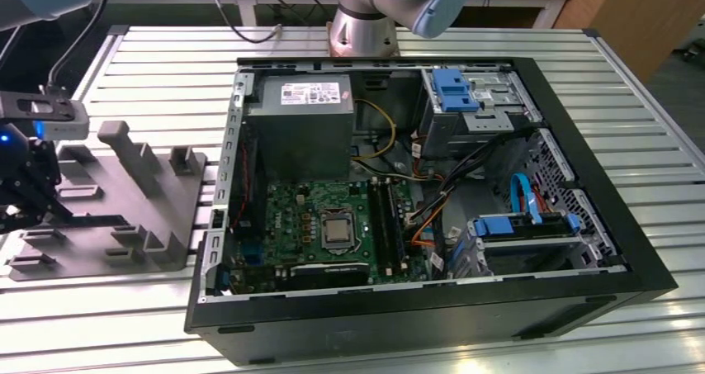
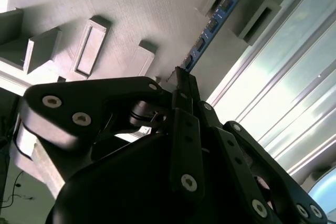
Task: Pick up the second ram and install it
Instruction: 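Pick up the second ram and move it above second insertion slot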
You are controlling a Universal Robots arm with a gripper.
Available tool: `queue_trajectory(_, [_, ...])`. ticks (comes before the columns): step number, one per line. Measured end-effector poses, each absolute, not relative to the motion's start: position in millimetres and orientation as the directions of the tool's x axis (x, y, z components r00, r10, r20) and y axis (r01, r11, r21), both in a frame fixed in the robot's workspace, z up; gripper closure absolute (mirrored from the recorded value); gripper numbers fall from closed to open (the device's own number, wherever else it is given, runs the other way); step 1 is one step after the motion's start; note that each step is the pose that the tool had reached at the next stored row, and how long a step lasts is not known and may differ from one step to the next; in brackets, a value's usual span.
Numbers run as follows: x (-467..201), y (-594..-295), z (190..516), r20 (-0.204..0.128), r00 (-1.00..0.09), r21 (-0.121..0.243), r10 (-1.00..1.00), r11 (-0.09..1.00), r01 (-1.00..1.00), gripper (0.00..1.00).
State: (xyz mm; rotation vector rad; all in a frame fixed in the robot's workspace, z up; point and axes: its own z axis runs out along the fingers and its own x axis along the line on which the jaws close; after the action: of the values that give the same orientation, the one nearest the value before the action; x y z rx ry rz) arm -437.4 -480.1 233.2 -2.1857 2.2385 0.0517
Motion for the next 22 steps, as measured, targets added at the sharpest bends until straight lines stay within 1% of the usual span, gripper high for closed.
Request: queue_trajectory(22, [-437,-480,288,-0.032,-0.024,0.015,-0.999,0.024,-1.000,0.89])
